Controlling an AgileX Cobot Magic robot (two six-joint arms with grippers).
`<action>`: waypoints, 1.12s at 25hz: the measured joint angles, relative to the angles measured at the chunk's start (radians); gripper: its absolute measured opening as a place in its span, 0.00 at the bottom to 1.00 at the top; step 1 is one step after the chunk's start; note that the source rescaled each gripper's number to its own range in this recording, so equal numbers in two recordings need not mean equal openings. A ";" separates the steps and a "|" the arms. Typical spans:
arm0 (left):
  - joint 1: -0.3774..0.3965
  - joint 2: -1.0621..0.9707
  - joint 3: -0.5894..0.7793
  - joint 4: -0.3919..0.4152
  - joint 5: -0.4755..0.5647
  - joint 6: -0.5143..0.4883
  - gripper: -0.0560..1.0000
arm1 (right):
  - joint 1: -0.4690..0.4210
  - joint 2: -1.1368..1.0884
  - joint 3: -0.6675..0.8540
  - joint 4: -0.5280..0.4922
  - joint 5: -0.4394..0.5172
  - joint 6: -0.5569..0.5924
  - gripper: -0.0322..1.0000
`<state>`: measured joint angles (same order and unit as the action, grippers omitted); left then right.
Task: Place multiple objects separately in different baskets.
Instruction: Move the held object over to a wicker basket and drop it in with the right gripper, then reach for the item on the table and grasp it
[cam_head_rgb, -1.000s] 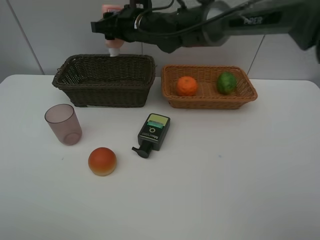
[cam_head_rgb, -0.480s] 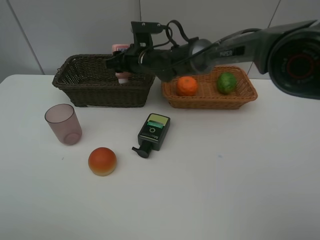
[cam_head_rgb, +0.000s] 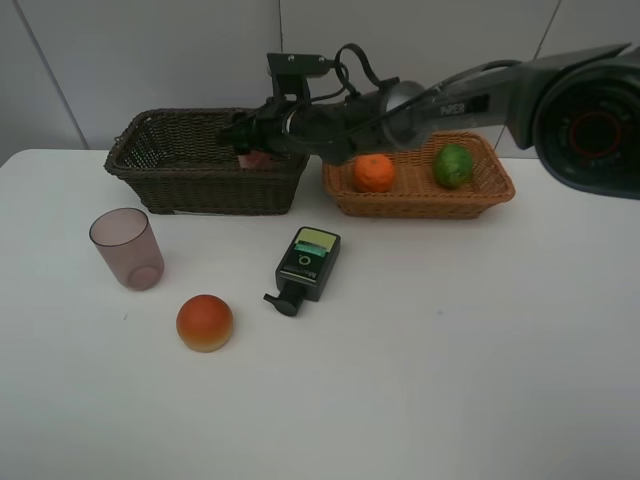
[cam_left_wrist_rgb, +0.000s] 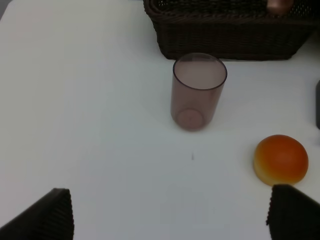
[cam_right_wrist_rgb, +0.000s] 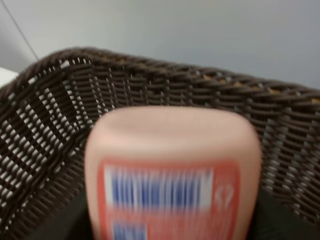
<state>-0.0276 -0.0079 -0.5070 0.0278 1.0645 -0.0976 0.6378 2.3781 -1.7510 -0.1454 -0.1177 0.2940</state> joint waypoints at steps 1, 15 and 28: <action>0.000 0.000 0.000 0.000 0.000 0.000 1.00 | -0.001 0.000 0.000 0.000 0.008 0.000 0.33; 0.000 0.000 0.000 0.000 0.000 0.000 1.00 | -0.001 -0.107 0.000 -0.004 0.200 0.000 0.67; 0.000 0.000 0.000 0.000 0.000 0.000 1.00 | 0.001 -0.323 0.000 -0.017 0.809 0.001 0.67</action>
<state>-0.0276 -0.0079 -0.5070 0.0278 1.0645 -0.0976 0.6390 2.0556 -1.7510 -0.1624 0.6916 0.2951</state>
